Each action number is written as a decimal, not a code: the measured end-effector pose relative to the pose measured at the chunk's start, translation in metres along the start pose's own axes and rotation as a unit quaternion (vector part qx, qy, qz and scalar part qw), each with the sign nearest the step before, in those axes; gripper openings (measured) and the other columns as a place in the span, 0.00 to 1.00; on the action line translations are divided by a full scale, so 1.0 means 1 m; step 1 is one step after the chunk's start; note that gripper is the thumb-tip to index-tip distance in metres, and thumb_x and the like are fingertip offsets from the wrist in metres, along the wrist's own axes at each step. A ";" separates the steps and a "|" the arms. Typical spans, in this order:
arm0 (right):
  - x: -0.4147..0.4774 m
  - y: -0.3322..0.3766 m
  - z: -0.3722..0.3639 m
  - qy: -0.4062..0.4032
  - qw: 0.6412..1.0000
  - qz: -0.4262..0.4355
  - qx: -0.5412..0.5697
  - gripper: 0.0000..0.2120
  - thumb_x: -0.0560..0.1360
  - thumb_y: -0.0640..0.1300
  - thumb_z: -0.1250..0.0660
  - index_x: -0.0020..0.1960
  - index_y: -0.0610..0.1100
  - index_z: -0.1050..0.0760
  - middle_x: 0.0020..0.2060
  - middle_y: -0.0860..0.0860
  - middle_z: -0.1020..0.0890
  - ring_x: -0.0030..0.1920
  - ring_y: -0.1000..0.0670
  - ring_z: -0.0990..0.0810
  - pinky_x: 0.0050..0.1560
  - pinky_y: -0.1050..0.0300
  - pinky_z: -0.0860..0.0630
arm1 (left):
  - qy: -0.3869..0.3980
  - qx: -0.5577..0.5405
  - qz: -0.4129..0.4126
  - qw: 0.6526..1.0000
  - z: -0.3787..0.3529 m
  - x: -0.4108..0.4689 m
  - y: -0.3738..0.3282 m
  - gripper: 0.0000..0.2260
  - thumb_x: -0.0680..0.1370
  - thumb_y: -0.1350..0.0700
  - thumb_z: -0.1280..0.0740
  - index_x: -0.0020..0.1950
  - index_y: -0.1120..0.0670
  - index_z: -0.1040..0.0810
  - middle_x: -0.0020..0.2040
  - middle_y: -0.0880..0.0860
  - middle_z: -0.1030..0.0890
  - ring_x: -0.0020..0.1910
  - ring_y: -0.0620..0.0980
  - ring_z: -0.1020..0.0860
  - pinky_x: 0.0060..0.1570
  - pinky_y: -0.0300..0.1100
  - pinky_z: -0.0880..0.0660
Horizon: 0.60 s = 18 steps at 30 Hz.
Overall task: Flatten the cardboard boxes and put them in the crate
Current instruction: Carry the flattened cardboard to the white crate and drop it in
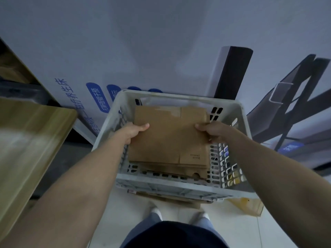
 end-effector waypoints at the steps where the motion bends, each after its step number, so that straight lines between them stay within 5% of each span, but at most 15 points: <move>1: 0.005 -0.008 -0.003 -0.004 1.000 -0.012 -0.005 0.20 0.74 0.49 0.30 0.61 0.42 0.30 0.59 0.47 0.25 0.59 0.43 0.25 0.60 0.42 0.27 | -0.002 0.024 0.012 1.000 -0.002 0.004 0.006 0.32 0.70 0.48 0.26 0.69 0.59 0.33 0.59 0.57 0.23 0.54 0.57 0.23 0.54 0.55 0.25; 5: 0.030 -0.027 -0.006 -0.035 0.999 -0.014 -0.025 0.14 0.77 0.48 0.33 0.58 0.43 0.30 0.55 0.46 0.25 0.52 0.45 0.25 0.53 0.46 0.27 | 0.035 0.070 0.043 0.996 -0.019 0.028 0.026 0.28 0.73 0.53 0.28 0.70 0.59 0.31 0.64 0.59 0.24 0.59 0.58 0.24 0.61 0.55 0.28; 11: 0.080 -0.056 -0.009 -0.086 0.993 -0.040 -0.076 0.26 0.78 0.48 0.36 0.72 0.38 0.37 0.67 0.40 0.30 0.65 0.39 0.29 0.65 0.42 0.31 | 0.015 0.157 0.038 0.987 -0.034 0.076 0.043 0.32 0.75 0.55 0.29 0.74 0.58 0.39 0.70 0.58 0.32 0.66 0.58 0.30 0.66 0.52 0.32; 18: 0.111 -0.077 -0.015 -0.110 0.969 -0.078 -0.206 0.19 0.80 0.46 0.40 0.64 0.34 0.31 0.62 0.37 0.26 0.59 0.40 0.25 0.60 0.47 0.26 | -0.038 0.276 -0.005 0.961 -0.038 0.110 0.050 0.24 0.75 0.52 0.30 0.68 0.59 0.30 0.66 0.59 0.26 0.63 0.58 0.27 0.63 0.50 0.30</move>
Point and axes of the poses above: each hand's wrist, its own x-axis towards the middle knuckle, its own z-axis out of the back of the hand, y = z × x, the point moved 10 cm from there along x, towards the middle knuckle
